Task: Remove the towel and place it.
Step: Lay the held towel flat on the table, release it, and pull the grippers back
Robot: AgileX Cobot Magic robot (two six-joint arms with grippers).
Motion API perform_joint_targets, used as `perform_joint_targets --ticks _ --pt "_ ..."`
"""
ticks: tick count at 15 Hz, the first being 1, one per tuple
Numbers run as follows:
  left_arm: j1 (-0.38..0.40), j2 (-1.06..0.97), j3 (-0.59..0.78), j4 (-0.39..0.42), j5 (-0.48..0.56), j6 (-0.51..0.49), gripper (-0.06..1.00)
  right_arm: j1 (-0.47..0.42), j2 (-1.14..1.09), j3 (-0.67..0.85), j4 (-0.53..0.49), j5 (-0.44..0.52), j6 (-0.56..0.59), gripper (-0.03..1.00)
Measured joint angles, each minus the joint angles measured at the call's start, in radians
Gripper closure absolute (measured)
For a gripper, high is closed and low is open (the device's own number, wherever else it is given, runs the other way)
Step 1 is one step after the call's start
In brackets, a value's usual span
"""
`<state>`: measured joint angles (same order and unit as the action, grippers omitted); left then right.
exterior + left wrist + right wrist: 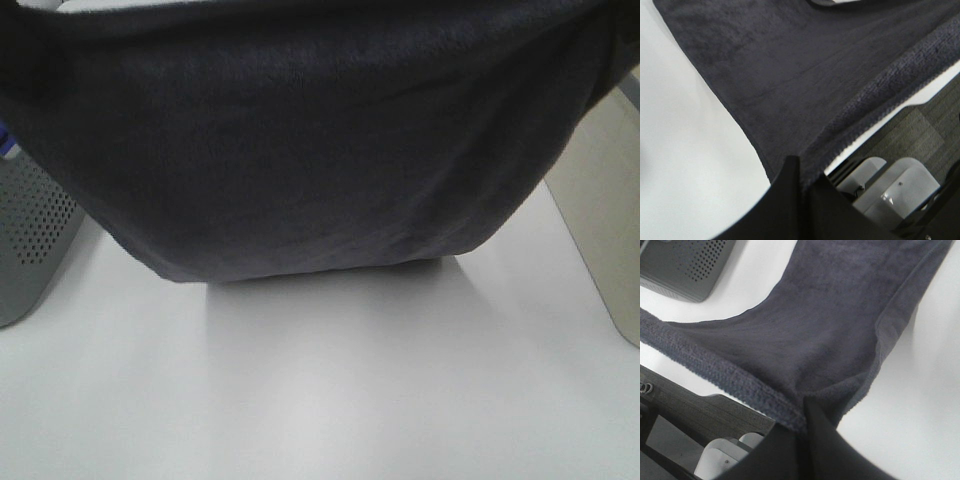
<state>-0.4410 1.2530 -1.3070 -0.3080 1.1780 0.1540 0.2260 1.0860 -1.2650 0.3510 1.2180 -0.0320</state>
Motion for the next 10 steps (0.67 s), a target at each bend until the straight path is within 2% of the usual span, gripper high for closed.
perform_joint_targets --ticks 6,10 --pt "-0.101 0.000 0.112 0.021 0.010 0.008 0.94 -0.001 -0.043 0.228 -0.010 -0.002 0.020 0.95" --pt "-0.205 0.037 0.230 0.028 0.020 0.006 0.94 -0.003 -0.068 0.365 -0.014 -0.003 0.032 0.95"
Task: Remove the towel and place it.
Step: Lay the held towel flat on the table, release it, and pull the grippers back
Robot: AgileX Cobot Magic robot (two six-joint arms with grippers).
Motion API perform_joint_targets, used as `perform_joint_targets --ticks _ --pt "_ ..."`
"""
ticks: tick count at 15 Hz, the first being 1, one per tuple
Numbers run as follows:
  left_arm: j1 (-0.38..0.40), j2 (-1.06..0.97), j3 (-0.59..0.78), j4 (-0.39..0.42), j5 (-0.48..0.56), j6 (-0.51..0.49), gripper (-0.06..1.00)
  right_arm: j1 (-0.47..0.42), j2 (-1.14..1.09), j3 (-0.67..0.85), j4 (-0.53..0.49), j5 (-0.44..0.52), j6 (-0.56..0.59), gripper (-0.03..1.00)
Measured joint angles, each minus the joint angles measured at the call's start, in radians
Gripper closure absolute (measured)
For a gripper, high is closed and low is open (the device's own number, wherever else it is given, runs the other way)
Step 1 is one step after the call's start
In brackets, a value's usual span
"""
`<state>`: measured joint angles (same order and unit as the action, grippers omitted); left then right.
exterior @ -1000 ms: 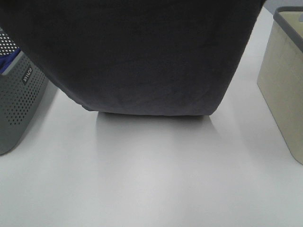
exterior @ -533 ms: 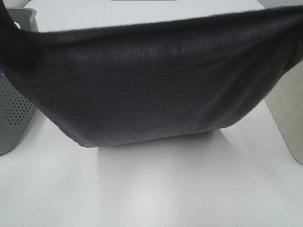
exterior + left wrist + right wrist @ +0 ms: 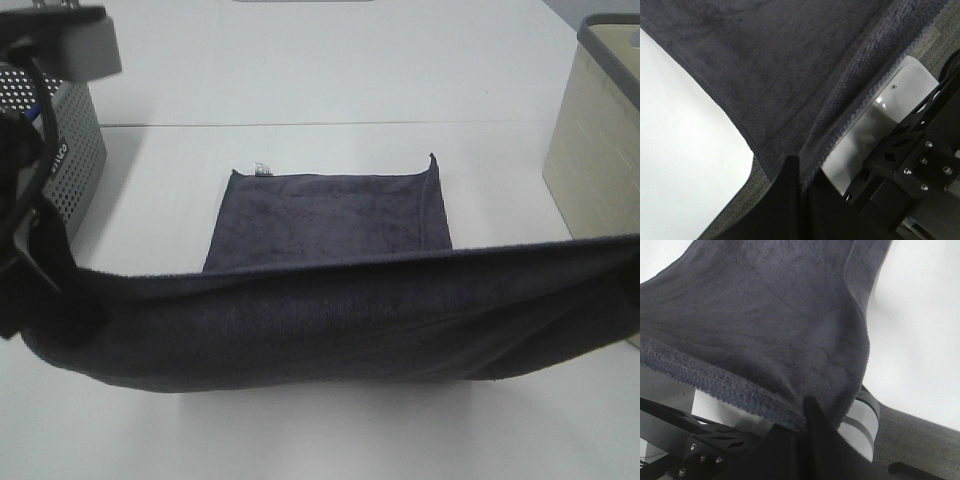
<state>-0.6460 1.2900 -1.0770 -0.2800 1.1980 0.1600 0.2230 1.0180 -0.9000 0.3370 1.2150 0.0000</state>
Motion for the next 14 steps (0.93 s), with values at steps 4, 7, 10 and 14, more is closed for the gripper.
perform_joint_targets --ticks 4,7,10,14 --pt "-0.013 0.006 0.088 -0.062 -0.011 -0.001 0.94 0.000 -0.034 0.138 0.013 -0.003 0.009 0.95" --pt "-0.016 0.042 0.162 -0.132 -0.024 0.008 0.94 0.000 -0.034 0.247 0.015 -0.003 0.009 0.95" --pt "-0.049 0.124 0.178 -0.179 -0.026 0.044 0.94 0.000 -0.034 0.296 -0.023 -0.003 0.009 0.95" --pt "-0.153 0.252 0.178 -0.191 -0.035 0.054 0.94 0.000 -0.034 0.340 -0.084 -0.003 0.012 0.95"
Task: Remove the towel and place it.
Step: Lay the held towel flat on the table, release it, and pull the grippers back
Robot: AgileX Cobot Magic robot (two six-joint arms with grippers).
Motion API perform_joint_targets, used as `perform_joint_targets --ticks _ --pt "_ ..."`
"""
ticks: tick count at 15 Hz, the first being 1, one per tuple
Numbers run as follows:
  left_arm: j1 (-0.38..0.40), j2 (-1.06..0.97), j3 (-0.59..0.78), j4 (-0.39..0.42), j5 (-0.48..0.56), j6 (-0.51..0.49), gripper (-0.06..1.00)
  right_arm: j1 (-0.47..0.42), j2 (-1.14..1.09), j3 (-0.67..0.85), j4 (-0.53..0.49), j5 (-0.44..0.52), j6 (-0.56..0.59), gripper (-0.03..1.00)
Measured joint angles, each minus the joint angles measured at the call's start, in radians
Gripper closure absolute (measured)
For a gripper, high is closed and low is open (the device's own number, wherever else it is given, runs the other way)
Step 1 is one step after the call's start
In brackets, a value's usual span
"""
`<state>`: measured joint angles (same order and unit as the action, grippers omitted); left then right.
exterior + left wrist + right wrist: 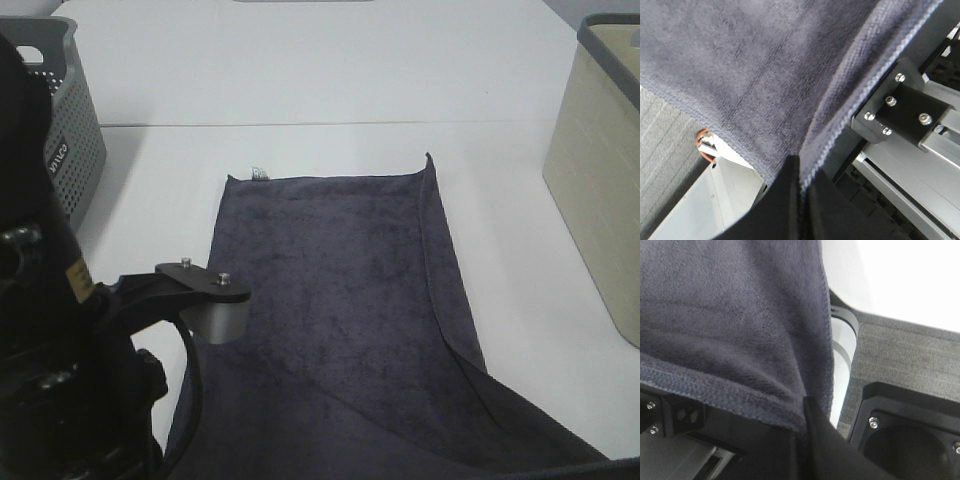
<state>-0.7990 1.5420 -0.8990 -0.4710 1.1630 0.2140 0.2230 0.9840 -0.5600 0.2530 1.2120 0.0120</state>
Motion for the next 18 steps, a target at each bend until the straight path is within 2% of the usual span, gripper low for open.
perform_joint_targets --ticks 10,18 --pt "-0.002 0.149 0.000 -0.011 -0.041 -0.003 0.94 0.000 0.004 0.037 0.014 -0.002 -0.004 0.95" --pt "-0.002 0.209 -0.004 -0.019 -0.071 0.000 0.94 0.000 0.212 0.037 -0.002 -0.030 -0.047 0.95"
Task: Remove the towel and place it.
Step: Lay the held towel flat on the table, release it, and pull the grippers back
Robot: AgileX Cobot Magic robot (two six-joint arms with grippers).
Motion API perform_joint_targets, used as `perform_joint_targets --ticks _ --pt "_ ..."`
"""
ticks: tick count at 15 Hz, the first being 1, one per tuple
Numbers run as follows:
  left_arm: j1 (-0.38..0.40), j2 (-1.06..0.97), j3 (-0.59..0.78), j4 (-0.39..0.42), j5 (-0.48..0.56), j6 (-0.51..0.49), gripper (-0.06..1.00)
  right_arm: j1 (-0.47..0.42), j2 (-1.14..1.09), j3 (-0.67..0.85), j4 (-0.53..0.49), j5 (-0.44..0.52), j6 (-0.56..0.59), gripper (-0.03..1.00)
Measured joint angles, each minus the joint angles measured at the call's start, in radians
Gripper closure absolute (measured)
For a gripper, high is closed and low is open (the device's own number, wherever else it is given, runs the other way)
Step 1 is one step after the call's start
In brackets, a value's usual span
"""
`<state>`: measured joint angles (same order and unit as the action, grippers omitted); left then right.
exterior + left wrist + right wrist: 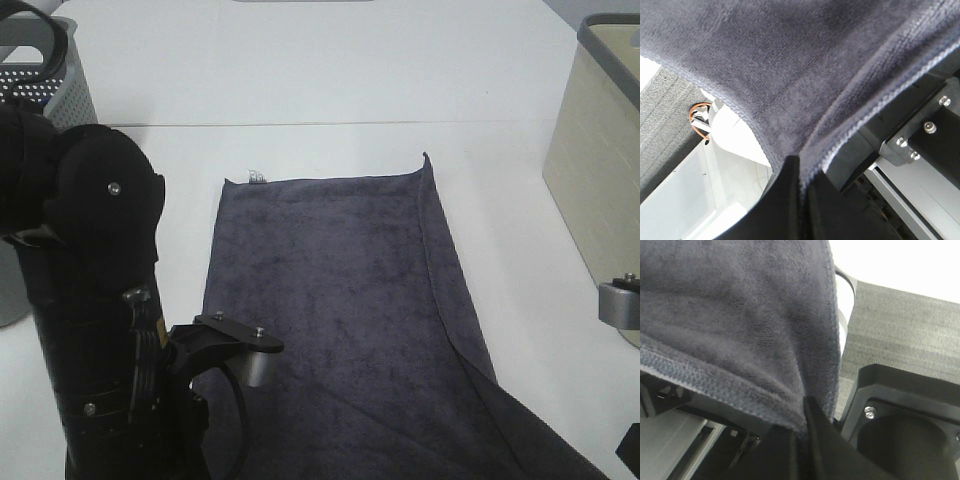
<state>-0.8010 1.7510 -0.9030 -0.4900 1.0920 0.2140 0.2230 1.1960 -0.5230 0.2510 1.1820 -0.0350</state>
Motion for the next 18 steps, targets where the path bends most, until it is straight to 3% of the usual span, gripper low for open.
perform_joint_targets --ticks 9,14,18 --pt "0.000 0.121 -0.045 -0.008 0.002 0.017 0.94 -0.008 0.229 0.000 0.046 -0.049 -0.035 0.95" --pt "-0.021 0.126 -0.069 -0.052 0.002 0.023 0.94 -0.008 0.239 0.000 0.051 -0.048 -0.042 0.95" --pt "-0.071 0.126 -0.069 -0.077 -0.008 0.018 0.78 -0.008 0.239 0.000 0.072 -0.047 -0.044 0.93"
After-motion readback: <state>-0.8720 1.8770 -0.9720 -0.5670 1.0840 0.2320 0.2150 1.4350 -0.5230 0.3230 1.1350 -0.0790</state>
